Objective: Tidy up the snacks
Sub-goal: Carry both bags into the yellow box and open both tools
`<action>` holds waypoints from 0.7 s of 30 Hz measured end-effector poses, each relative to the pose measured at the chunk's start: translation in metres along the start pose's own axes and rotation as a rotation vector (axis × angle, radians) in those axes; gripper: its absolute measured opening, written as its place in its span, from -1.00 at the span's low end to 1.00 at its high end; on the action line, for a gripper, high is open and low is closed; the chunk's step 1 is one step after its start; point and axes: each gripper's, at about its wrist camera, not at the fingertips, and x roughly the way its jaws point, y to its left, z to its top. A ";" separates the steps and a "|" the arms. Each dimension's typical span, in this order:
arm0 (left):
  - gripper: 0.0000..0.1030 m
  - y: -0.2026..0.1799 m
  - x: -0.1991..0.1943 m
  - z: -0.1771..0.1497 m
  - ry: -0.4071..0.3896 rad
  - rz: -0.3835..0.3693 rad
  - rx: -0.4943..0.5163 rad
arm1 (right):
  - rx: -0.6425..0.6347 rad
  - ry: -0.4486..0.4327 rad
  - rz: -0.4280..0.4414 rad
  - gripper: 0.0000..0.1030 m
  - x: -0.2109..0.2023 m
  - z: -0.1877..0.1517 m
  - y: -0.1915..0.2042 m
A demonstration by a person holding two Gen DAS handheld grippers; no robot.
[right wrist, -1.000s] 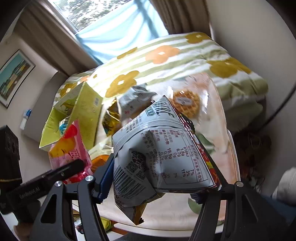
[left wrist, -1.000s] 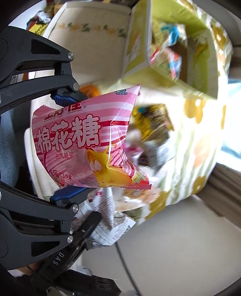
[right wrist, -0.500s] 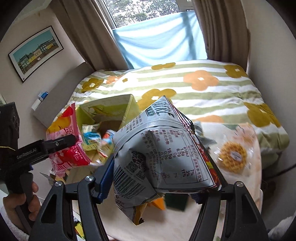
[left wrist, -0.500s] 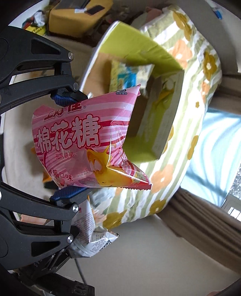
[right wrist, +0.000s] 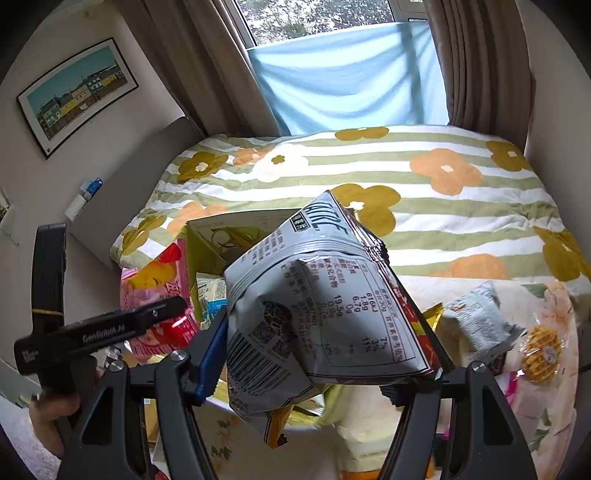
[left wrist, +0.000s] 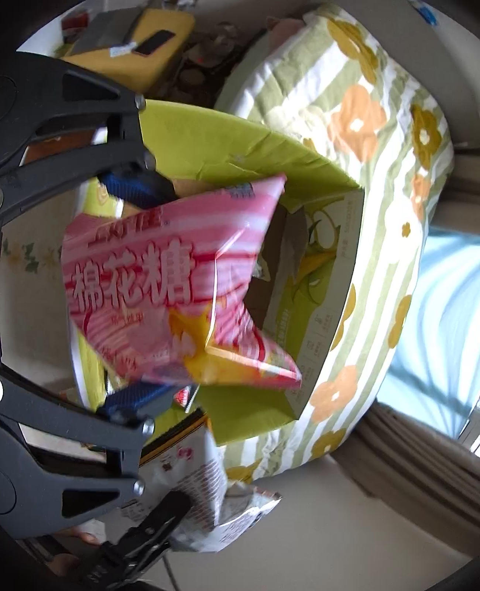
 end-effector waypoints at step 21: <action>0.99 0.036 0.008 -0.021 0.022 0.066 -0.029 | -0.039 0.118 -0.050 0.32 0.074 0.023 0.025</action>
